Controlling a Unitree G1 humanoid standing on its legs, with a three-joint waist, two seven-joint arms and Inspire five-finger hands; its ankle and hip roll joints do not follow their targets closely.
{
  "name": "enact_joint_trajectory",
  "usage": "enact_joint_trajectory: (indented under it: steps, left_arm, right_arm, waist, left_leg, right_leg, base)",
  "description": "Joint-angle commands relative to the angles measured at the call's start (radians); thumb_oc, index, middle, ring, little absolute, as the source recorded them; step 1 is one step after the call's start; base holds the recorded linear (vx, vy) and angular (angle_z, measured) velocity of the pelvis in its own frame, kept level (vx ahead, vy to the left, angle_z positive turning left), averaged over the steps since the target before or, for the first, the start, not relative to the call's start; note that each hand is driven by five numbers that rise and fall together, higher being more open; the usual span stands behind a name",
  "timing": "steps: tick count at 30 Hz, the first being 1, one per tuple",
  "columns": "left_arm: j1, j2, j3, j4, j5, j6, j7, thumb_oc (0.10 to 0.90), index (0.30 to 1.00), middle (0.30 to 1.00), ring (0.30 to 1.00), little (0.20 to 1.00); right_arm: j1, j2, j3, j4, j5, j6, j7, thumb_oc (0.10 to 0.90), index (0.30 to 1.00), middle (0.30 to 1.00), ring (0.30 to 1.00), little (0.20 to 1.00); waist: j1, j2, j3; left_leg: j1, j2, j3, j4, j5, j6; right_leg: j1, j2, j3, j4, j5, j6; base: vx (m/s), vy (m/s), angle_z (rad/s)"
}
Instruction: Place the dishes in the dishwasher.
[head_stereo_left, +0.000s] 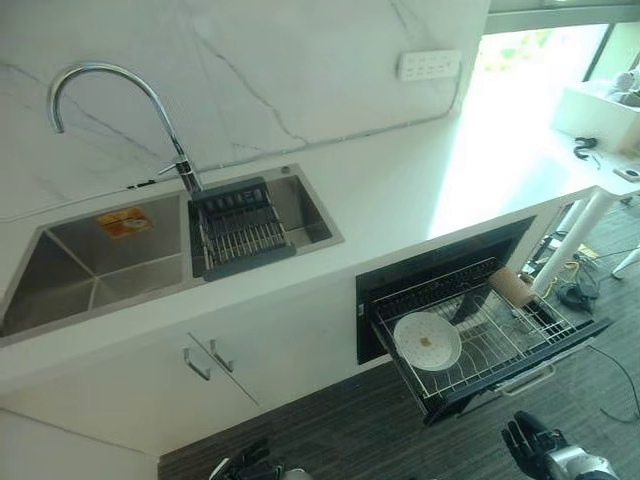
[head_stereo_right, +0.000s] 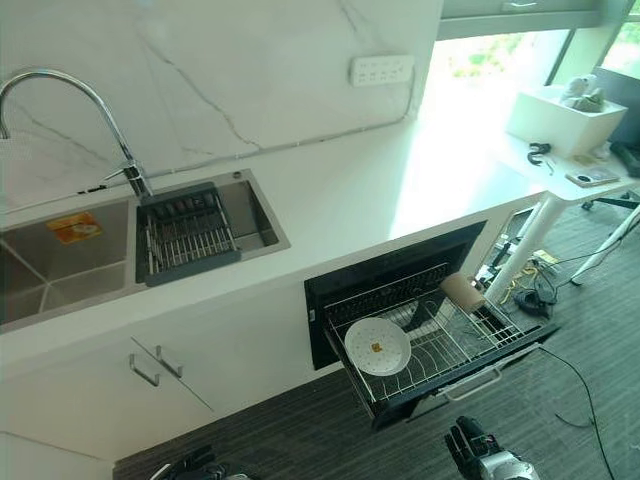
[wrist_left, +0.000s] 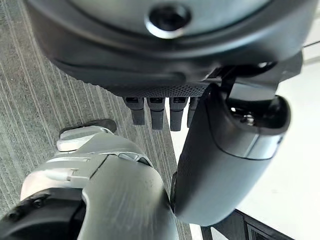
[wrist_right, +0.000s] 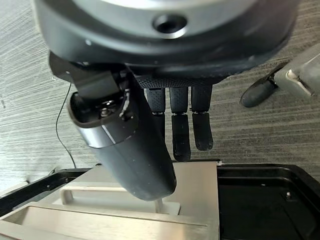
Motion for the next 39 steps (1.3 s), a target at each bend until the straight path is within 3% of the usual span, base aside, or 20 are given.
enact_joint_trajectory:
  steps: [1,6,11,19,30,33,35,39]
  left_arm:
    - [0.02,0.015,-0.054,-0.003,0.02,-0.007,0.019,0.8,0.9,0.9,0.9,0.9]
    - [0.016,0.02,-0.065,-0.02,0.016,0.01,0.028,0.8,0.9,0.9,0.9,0.9]
    - [0.024,0.035,-0.085,-0.042,0.025,0.024,0.04,0.8,0.9,0.9,0.9,0.9]
    - [0.006,0.071,-0.109,-0.072,0.002,0.036,0.039,0.8,0.9,0.9,0.9,0.9]
    - [0.007,0.133,-0.158,-0.17,-0.068,0.076,0.051,0.8,0.9,0.9,0.9,0.9]
    - [0.008,0.154,-0.165,-0.203,-0.097,0.092,0.05,0.8,0.9,0.9,0.9,0.9]
    - [0.009,0.167,-0.167,-0.221,-0.109,0.096,0.05,0.8,0.9,0.9,0.9,0.9]
    - [0.015,0.181,-0.147,-0.259,-0.16,0.111,0.038,0.8,0.9,0.9,0.9,0.9]
  right_arm:
    - [-0.095,-0.07,-0.062,0.039,0.048,-0.035,-0.019,0.4,0.3,0.3,0.3,0.3]
    - [-0.133,-0.084,-0.042,0.038,0.07,-0.042,-0.034,0.4,0.3,0.3,0.3,0.3]
    - [-0.22,-0.117,0.002,0.021,0.108,-0.053,-0.063,0.4,0.3,0.3,0.3,0.3]
    - [-0.408,-0.231,0.042,0.008,0.232,-0.076,-0.072,0.4,0.3,0.3,0.3,0.3]
    - [-0.706,-0.392,0.126,-0.024,0.299,-0.13,-0.069,0.4,0.3,0.3,0.3,0.3]
    - [-0.811,-0.427,0.171,-0.039,0.426,-0.128,-0.082,0.4,0.3,0.3,0.3,0.3]
    - [-0.873,-0.445,0.188,-0.054,0.48,-0.156,-0.087,0.4,0.3,0.3,0.3,0.3]
    - [-0.982,-0.464,0.241,-0.11,0.431,-0.239,-0.053,0.4,0.3,0.3,0.3,0.3]
  waist:
    - [0.037,0.01,0.066]
    - [0.07,0.022,0.075]
    - [0.129,0.04,0.094]
    - [0.198,0.076,0.138]
    - [0.258,0.114,0.179]
    - [0.265,0.126,0.189]
    - [0.271,0.133,0.195]
    - [0.279,0.146,0.199]
  left_leg:
    - [0.019,0.016,-0.047,0.055,-0.117,-0.052]
    - [-0.008,-0.003,-0.085,0.055,-0.115,-0.048]
    - [-0.043,-0.039,-0.129,0.055,-0.114,-0.037]
    - [-0.095,-0.09,-0.175,0.055,-0.115,-0.014]
    - [-0.159,-0.143,-0.237,0.055,-0.112,0.008]
    - [-0.181,-0.152,-0.238,0.055,-0.106,0.01]
    - [-0.195,-0.157,-0.243,0.055,-0.103,0.011]
    - [-0.219,-0.169,-0.245,0.055,-0.095,0.011]
  right_leg:
    - [0.112,-0.023,-0.021,-0.02,-0.105,0.065]
    - [0.108,-0.038,-0.041,-0.02,-0.098,0.071]
    - [0.108,-0.064,-0.086,-0.02,-0.083,0.081]
    - [0.093,-0.112,-0.145,-0.02,-0.048,0.099]
    - [0.063,-0.161,-0.163,-0.02,-0.005,0.102]
    - [0.043,-0.175,-0.158,-0.02,0.002,0.107]
    - [0.032,-0.182,-0.156,-0.02,0.007,0.11]
    - [0.011,-0.192,-0.152,-0.02,0.015,0.115]
  base:
    - [0.0,0.02,0.17]
    - [0.01,0.022,0.31]
    - [0.06,0.044,0.41]
    - [0.06,0.067,0.3]
    - [0.11,0.055,0.21]
    - [0.08,0.085,0.01]
    - [0.05,0.069,0.01]
    - [0.04,0.091,-0.03]
